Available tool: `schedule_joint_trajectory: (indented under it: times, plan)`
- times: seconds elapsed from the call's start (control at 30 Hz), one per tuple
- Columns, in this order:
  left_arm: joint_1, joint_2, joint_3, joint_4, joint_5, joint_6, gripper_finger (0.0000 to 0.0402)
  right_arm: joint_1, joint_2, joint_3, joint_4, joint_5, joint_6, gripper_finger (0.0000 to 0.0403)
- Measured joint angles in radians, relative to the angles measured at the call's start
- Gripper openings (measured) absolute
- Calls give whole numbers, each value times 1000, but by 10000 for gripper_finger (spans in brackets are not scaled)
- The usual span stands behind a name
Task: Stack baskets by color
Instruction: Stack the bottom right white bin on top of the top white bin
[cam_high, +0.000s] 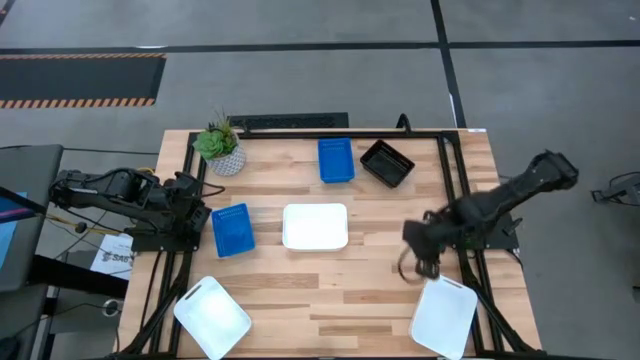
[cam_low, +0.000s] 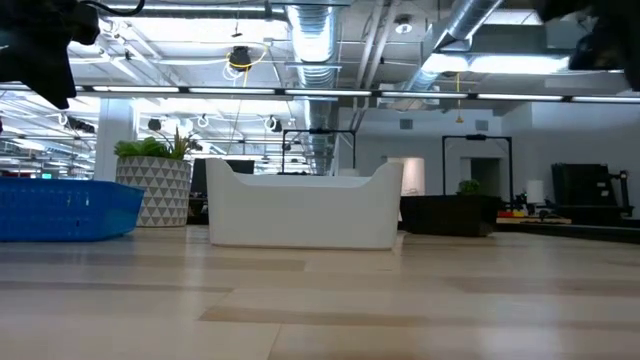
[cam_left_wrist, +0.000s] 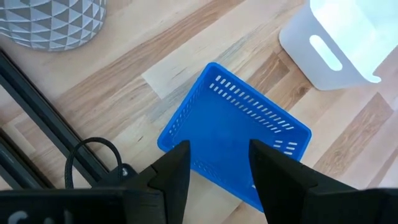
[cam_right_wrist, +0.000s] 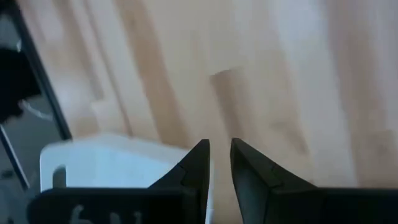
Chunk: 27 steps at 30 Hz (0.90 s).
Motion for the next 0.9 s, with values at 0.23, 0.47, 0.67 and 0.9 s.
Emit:
schedule_joint_trajectory:
  times: [0.23, 0.47, 0.67, 0.9]
  plan:
    - [0, 0, 0, 0, -18, 0, 150, 145, 86, 0, 9, -89, 282, 85]
    - [0, 0, 0, 0, -11, 11, 150, 228, 112, -1, 214, -280, 859, 85]
    - [0, 0, 0, 0, -16, 27, 150, 322, 158, 0, 329, -176, 1139, 85]
    - [0, 0, 0, 0, -12, 96, 150, 415, 305, -1, 415, -173, 1275, 111]
